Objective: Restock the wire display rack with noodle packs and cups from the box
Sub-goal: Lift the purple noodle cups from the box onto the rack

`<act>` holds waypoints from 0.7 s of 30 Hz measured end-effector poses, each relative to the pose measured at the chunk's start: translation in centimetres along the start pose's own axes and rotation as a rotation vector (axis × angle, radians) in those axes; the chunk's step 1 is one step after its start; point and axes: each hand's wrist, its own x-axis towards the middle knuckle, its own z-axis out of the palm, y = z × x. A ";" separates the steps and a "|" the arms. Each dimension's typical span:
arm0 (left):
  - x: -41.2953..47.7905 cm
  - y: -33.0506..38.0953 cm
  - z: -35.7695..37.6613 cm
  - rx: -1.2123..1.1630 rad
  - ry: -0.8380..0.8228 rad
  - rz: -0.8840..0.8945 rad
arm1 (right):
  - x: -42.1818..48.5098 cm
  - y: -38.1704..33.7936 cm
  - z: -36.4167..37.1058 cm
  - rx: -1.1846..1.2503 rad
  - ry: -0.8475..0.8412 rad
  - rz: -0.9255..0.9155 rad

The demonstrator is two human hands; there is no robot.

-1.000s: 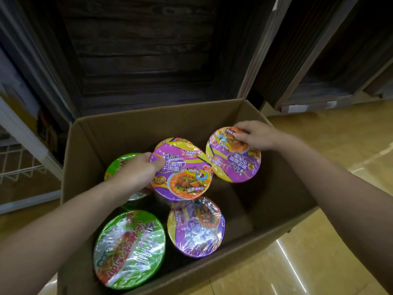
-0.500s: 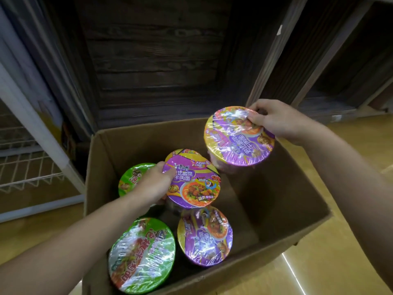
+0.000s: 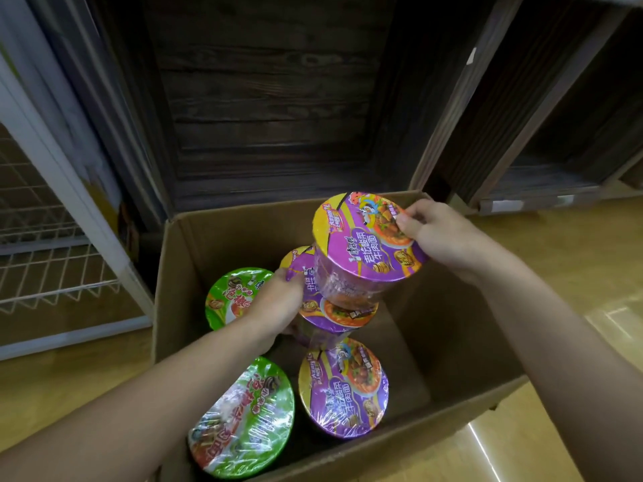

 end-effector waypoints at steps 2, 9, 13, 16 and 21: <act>0.3 -0.1 0.0 -0.005 -0.010 -0.006 | -0.1 0.0 0.1 0.016 -0.011 0.008; 0.2 -0.3 0.0 -0.012 -0.040 0.024 | -0.5 -0.2 -0.8 0.111 -0.228 0.012; 0.5 -0.2 -0.1 -0.028 -0.057 0.024 | -1.0 -0.2 0.0 0.034 -0.222 -0.022; 0.7 -0.1 -0.2 -0.059 -0.050 0.014 | -0.9 -0.7 0.5 -0.057 -0.159 0.015; 1.0 0.1 -0.3 -0.115 -0.051 0.005 | -1.0 -1.4 0.3 -0.151 -0.185 0.074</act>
